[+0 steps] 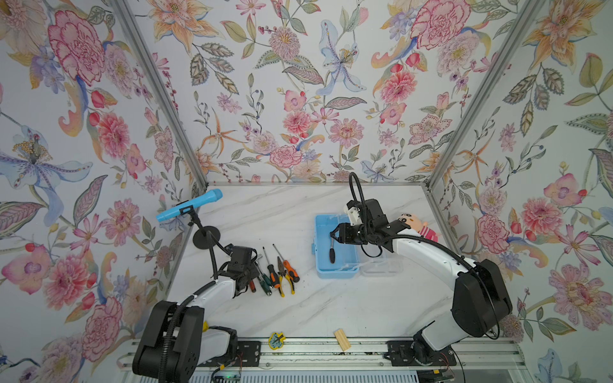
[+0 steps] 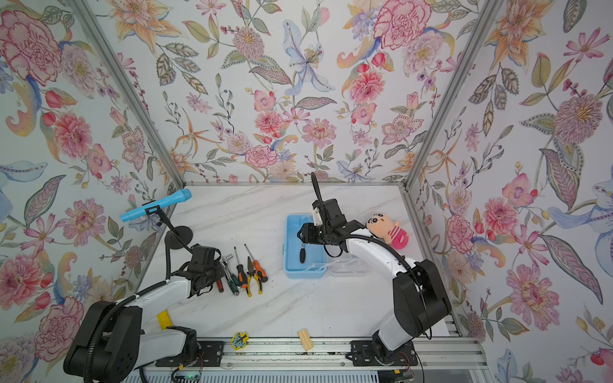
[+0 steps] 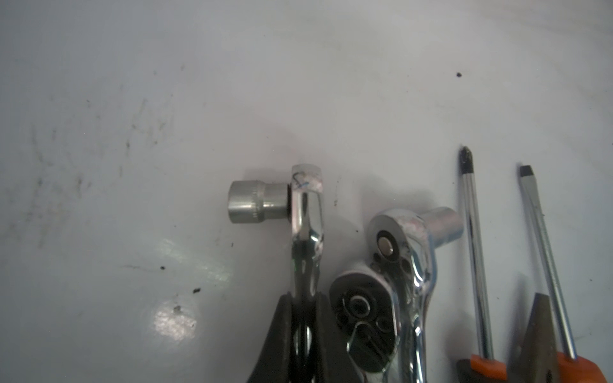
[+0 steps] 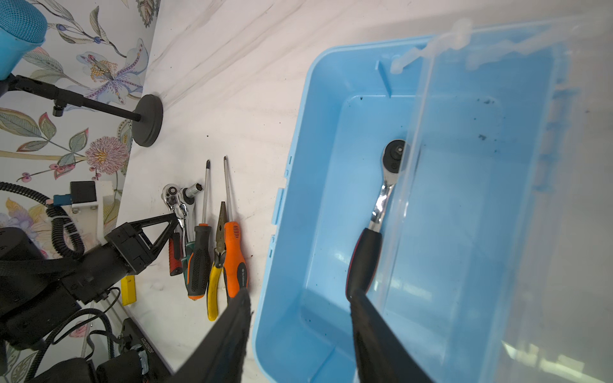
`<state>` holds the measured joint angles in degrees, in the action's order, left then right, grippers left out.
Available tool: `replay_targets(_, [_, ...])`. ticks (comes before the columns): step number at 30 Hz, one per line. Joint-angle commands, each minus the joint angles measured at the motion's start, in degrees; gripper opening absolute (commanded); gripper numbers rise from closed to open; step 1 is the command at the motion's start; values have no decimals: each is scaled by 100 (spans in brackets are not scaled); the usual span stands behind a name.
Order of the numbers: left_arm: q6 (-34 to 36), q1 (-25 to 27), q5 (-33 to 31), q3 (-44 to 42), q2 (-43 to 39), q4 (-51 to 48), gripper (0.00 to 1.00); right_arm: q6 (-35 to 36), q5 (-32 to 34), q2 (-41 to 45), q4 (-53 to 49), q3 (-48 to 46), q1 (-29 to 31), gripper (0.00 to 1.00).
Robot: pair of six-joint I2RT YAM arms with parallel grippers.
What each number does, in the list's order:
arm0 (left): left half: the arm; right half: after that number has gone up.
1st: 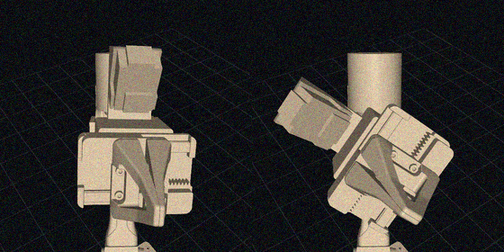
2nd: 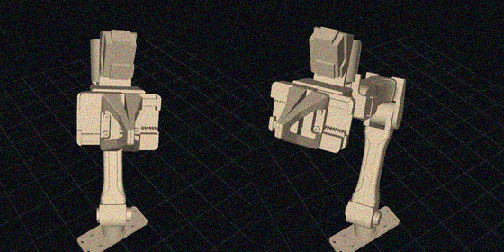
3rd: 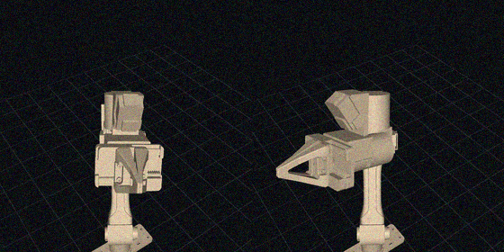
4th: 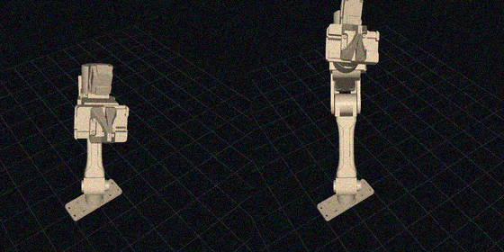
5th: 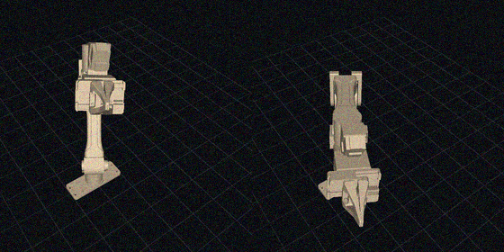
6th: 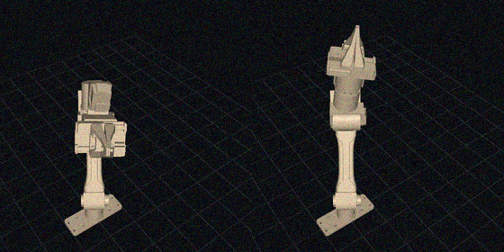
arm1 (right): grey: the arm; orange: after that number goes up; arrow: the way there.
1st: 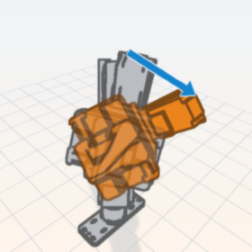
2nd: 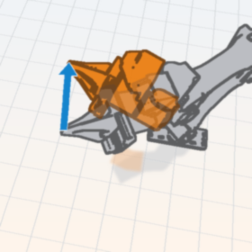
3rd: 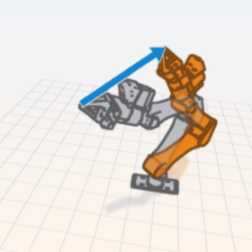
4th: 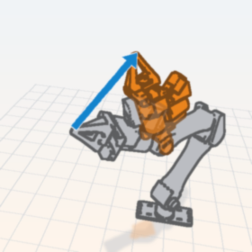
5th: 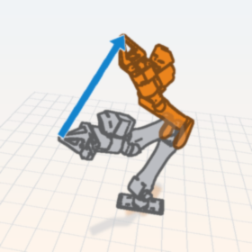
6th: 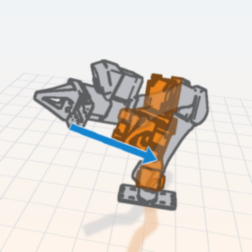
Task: Pack the tool kit
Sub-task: 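Return left gripper to the tools and grasp the red-handled socket ratchet, then lower the red-handled ratchet into the blue box and open left gripper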
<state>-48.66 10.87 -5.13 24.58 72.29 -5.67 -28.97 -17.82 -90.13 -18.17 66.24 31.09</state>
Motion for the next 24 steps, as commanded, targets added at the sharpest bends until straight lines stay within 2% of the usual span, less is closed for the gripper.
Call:
replay_targets(1, [224, -58, -207, 135, -79, -336, 0, -13, -68, -116, 60, 126, -32, 50])
replay_targets(6, [324, 143, -418, 721, -903, -1173, 0, -7, -242, -65, 58, 170, -24, 50])
replay_targets(9, [40, 621, -525, 1315, -1399, -1446, 0, -51, -237, 68, 60, 160, -45, 50])
replay_targets(11, [-234, 1054, -500, 1734, -1360, -1337, 0, -100, -173, 180, 68, 143, -97, 50])
replay_targets(13, [-405, 1560, -458, 2113, -1066, -1015, 0, -150, -113, 280, 67, 124, -173, 50])
replay_targets(17, [-589, 2556, -445, 3014, 18, -343, 0, -295, -56, 546, 106, -42, -352, 50])
replay_targets(20, [-604, 2986, -172, 3625, 945, 209, 0, -388, -69, 749, 172, -231, -482, 50])
replay_targets(24, [-629, 3214, 270, 4355, 2177, 634, 0, -418, -80, 964, 187, -435, -610, 50])
